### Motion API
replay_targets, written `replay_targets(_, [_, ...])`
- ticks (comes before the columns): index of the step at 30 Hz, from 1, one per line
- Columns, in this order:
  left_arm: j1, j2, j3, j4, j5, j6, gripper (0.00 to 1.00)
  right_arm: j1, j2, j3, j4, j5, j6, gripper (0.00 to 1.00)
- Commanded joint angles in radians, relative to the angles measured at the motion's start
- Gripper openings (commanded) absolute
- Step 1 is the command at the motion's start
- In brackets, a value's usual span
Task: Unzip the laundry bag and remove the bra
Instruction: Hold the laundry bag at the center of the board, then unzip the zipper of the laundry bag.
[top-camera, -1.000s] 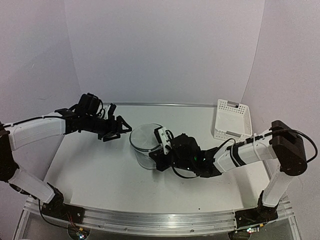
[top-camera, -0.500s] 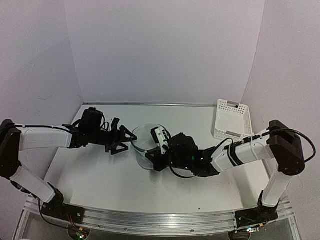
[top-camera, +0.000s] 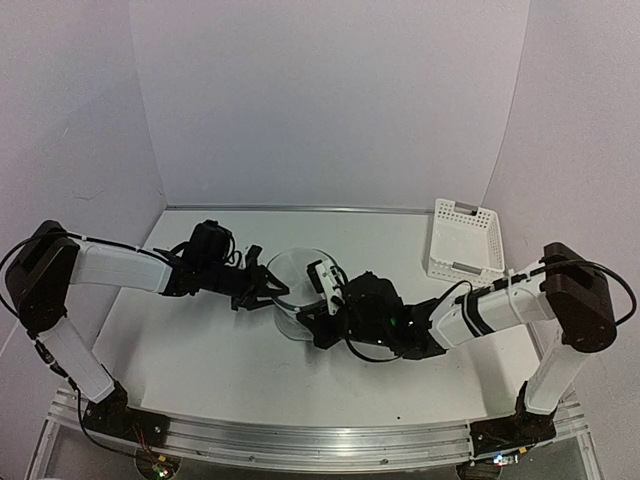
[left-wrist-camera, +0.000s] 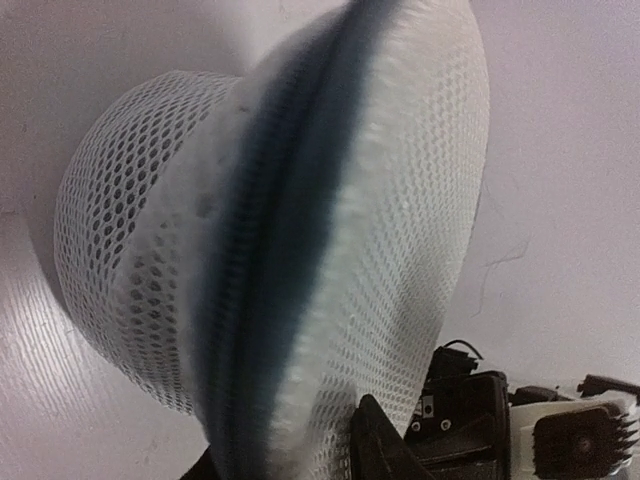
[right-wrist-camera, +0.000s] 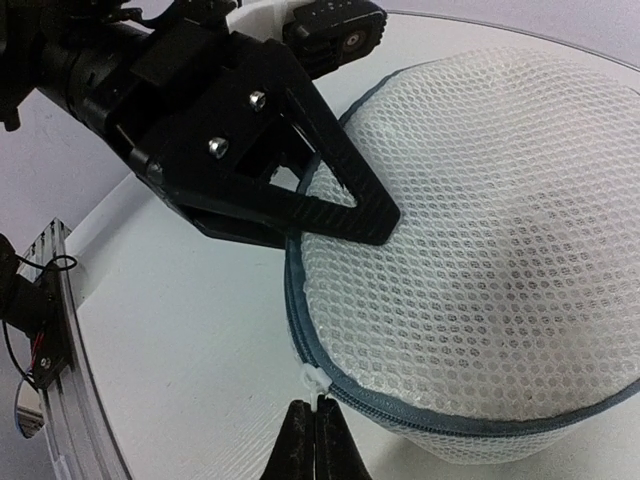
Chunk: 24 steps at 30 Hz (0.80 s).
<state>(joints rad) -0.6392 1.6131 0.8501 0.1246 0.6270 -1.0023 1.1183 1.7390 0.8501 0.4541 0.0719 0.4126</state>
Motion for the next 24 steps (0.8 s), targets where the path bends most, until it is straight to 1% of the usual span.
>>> replay_targets(1, [-0.005,0.001,0.054,0.058,0.013,-0.006,0.11,0.007,-0.068,-0.022,0.048,0.031,-0.010,0.00])
replay_targets(2, [-0.005,0.001,0.055,0.058,0.014,-0.006,0.03,0.006,-0.073,-0.028,0.048,0.034,-0.009,0.00])
replay_targets(3, [-0.005,0.003,0.055,0.058,0.014,-0.005,0.00,0.006,-0.078,-0.035,0.048,0.038,-0.009,0.00])
replay_targets(13, [-0.004,-0.017,0.072,0.056,0.045,0.051,0.00,0.002,-0.170,-0.143,0.031,0.148,-0.035,0.00])
replay_targets(18, [-0.004,-0.023,0.095,0.055,0.088,0.098,0.00,-0.020,-0.210,-0.199,0.021,0.175,-0.036,0.00])
replay_targets(20, [-0.005,-0.028,0.110,0.051,0.126,0.128,0.00,-0.041,-0.228,-0.227,0.017,0.181,-0.035,0.00])
replay_targets(22, [-0.005,-0.036,0.131,0.022,0.151,0.178,0.00,-0.069,-0.250,-0.250,0.013,0.182,-0.037,0.00])
replay_targets(24, [-0.005,-0.042,0.166,-0.050,0.149,0.237,0.00,-0.102,-0.275,-0.272,0.009,0.176,-0.041,0.00])
